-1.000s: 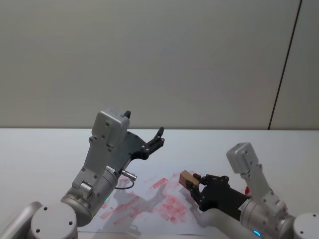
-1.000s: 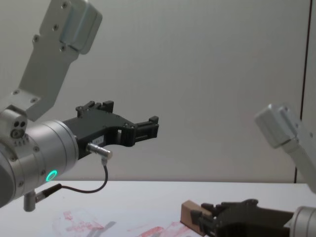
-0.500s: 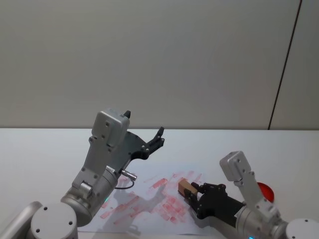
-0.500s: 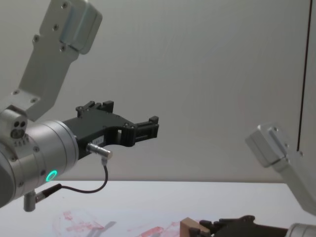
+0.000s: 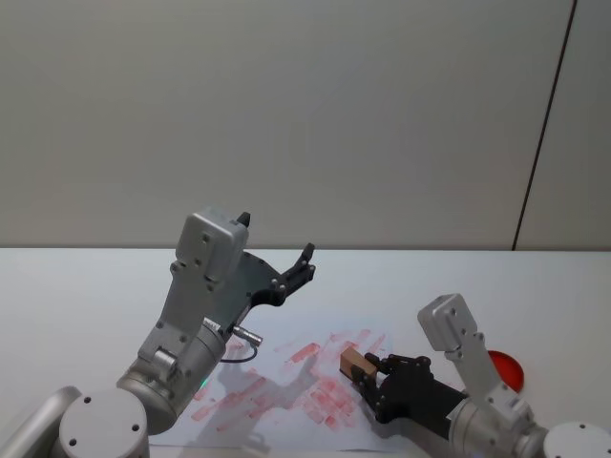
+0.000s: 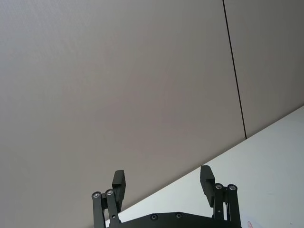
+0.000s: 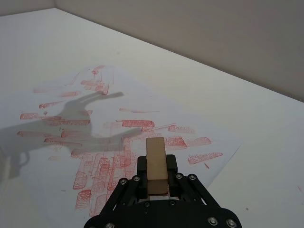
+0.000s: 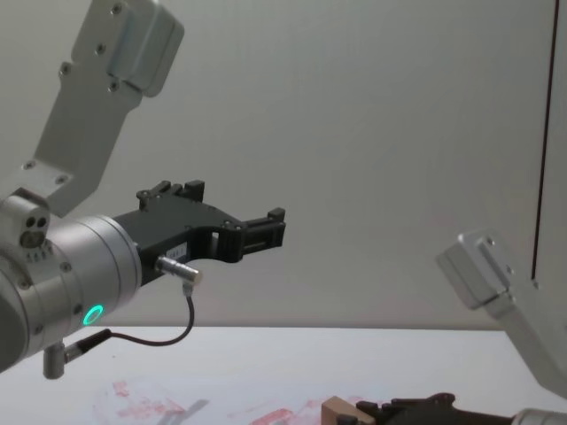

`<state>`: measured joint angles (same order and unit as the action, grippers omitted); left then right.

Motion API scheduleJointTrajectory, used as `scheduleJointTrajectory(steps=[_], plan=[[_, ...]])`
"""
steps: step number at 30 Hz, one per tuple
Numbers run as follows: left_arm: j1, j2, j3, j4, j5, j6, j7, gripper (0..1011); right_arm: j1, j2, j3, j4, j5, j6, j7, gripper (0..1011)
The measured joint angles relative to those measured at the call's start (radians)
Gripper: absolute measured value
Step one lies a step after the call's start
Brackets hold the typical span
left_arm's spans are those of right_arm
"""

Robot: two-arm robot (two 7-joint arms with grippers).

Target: Use the one hand to pick up the stamp and affix it onto the A4 paper.

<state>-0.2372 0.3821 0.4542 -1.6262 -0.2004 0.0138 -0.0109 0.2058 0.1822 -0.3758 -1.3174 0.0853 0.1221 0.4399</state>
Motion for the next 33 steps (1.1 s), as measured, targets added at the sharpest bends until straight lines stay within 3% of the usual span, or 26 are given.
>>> scheduleJointTrajectory(steps=[19,33], plan=[[0.000,0.000,0.000,0.000,0.000,0.000,0.000,1002,-0.018,0.011,-0.003,-0.035,0.010,-0.024,-0.025,217],[0.000,0.000,0.000,0.000,0.000,0.000,0.000,1003,-0.051,0.073,0.058,-0.175,0.091,-0.073,-0.091,217]])
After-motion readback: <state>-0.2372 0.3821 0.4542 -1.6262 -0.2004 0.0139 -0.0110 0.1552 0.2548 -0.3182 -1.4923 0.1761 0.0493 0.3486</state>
